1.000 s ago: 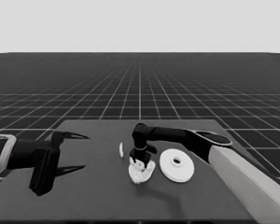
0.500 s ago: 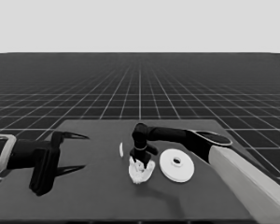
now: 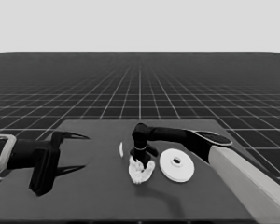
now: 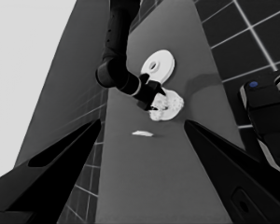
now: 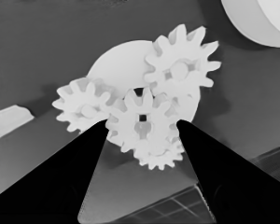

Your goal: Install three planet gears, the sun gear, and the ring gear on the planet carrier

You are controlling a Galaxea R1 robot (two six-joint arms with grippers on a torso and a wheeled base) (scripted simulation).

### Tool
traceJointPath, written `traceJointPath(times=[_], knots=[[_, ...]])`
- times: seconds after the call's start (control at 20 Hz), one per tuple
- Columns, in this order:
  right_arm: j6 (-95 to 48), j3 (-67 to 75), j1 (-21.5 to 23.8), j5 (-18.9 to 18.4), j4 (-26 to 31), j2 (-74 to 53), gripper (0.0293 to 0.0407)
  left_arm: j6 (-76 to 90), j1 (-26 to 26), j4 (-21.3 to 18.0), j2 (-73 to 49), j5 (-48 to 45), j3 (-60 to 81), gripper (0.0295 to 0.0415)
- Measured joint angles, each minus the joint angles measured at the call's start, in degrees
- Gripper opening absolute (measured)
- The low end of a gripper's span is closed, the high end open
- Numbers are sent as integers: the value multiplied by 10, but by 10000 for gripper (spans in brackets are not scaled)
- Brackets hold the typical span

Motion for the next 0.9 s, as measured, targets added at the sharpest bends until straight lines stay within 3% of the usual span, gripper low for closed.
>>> traceJointPath(times=[0.9], knots=[[108,0,0,0,0,0,309,0,0,0,0,0,0,385]])
